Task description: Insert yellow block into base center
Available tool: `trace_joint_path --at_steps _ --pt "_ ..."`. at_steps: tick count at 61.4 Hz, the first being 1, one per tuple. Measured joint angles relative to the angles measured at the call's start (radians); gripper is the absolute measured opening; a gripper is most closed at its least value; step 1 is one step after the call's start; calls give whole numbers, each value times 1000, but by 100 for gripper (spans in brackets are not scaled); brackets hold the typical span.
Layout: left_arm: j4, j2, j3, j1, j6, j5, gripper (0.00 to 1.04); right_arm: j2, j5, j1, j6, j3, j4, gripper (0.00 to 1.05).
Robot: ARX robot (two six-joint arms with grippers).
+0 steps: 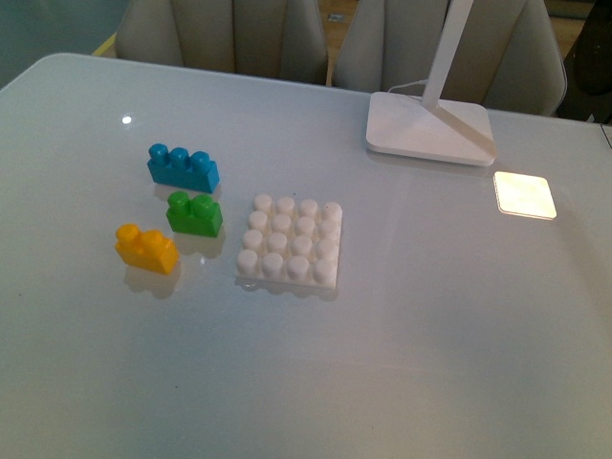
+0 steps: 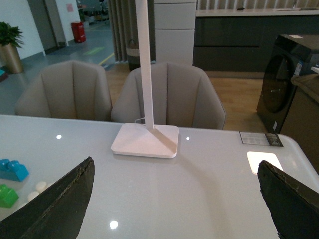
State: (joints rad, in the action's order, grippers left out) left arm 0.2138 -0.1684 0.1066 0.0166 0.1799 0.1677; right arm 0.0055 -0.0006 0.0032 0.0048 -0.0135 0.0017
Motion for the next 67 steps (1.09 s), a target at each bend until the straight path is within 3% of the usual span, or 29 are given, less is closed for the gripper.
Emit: trace_joint_path --at_steps 6,12,29,40,51,67 --pt "-48 -145 19 -49 110 -20 97 0 1 0 0 0 0 96" --pt "-192 -289 32 -114 151 -68 97 0 1 0 0 0 0 96" --pt "-819 -967 55 -266 201 -185 97 0 0 0 0 0 0 96" --pt "-1097 -1392 132 -296 216 -211 97 0 1 0 0 0 0 96" --pt "-1252 -1719 219 -298 124 -225 97 0 0 0 0 0 0 96" --pt "-1315 -1970 338 -264 -39 -223 97 0 0 0 0 0 0 96"
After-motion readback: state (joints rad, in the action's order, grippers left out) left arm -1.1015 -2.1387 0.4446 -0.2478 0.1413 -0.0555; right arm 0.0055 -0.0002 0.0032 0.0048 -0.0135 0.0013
